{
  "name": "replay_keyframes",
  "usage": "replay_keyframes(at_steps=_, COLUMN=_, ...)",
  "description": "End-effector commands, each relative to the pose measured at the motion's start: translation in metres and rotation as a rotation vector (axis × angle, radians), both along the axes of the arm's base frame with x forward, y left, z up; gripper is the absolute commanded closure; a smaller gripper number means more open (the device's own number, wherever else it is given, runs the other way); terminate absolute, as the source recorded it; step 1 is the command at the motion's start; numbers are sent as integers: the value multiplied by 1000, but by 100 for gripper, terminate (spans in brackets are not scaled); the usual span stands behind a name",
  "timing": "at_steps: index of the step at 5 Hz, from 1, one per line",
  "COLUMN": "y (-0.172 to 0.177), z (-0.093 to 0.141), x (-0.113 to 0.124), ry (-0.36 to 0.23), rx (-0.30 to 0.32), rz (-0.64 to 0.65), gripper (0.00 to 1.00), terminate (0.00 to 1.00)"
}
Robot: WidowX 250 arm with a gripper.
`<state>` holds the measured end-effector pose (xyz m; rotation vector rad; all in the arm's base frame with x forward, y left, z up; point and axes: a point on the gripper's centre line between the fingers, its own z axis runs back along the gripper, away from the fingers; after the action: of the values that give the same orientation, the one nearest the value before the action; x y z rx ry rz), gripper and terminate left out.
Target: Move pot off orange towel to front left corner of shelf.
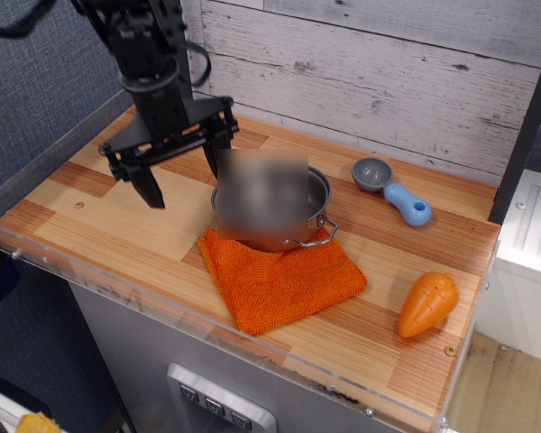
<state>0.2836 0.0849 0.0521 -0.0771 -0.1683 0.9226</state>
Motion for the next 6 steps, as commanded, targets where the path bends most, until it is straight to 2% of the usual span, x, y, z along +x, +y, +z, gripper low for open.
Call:
replay_keyframes(at_steps=1, y=-7, z=-12, x=22, ry=-23, rx=-6, rz=-33, gripper=0, terminate=0)
replay_keyframes(at_steps=2, y=-17, z=-15, x=28, ry=-23, rx=1, rz=-55, gripper=0, terminate=0)
replay_keyframes(at_steps=3, y=-23, z=-19, x=29, ry=-29, rx=4, rz=-64, gripper=100, terminate=0)
replay_keyframes(at_steps=6, y=-28, z=-19, x=21, ry=-35, rx=38, rz=-47, gripper=100, terminate=0)
